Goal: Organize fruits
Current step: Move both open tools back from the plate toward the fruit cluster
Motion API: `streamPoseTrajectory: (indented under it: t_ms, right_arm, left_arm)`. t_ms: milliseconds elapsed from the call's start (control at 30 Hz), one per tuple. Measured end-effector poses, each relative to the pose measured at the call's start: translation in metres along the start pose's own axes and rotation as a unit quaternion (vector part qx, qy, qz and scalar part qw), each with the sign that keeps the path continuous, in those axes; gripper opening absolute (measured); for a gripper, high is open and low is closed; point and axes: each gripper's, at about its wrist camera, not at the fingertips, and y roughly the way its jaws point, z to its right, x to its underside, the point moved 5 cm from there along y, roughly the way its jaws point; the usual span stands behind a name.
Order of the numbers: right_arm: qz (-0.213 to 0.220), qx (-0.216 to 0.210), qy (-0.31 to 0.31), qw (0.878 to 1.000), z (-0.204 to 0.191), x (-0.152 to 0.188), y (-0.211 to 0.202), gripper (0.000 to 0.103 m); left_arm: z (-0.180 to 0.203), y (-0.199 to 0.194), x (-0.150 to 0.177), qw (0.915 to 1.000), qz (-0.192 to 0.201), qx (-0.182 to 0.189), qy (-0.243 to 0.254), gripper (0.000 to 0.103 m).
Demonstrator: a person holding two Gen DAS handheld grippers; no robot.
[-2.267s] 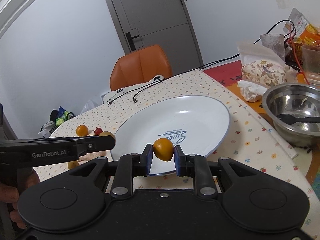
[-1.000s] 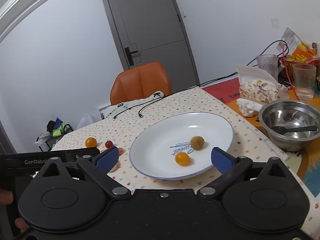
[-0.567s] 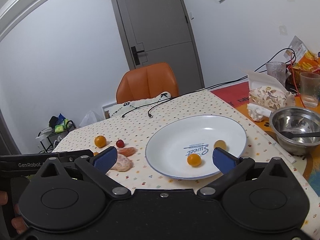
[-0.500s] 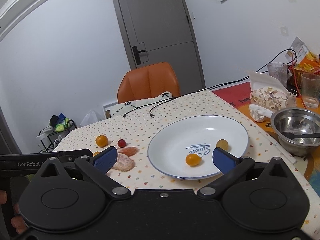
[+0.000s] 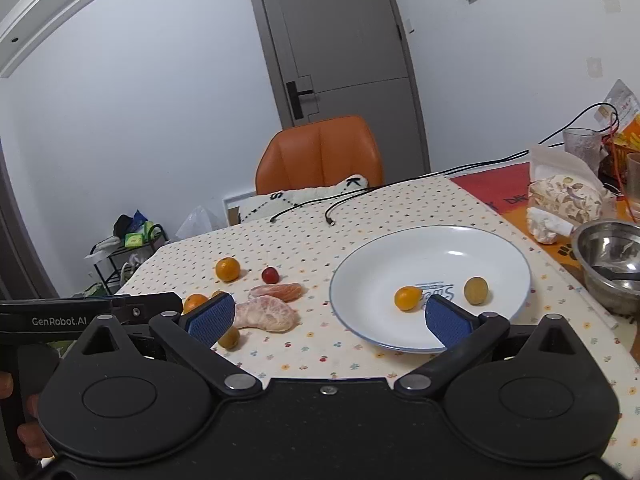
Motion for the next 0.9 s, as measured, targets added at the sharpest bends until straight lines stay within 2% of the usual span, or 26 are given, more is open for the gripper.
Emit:
streamPoseTrajectory:
  t_ms: [600, 900]
  right_arm:
    - [-0.032, -0.043, -0.011, 0.998, -0.023, 0.010, 0.024, 0.103]
    - [-0.056, -0.058, -0.021, 0.997, -0.032, 0.017, 0.042, 0.093]
  left_arm:
    - [-0.030, 0.001, 0.006, 0.9997, -0.002, -0.019, -0.012, 0.090]
    - [-0.039, 0.015, 0.013, 0.9997, -0.014, -0.015, -0.016, 0.084]
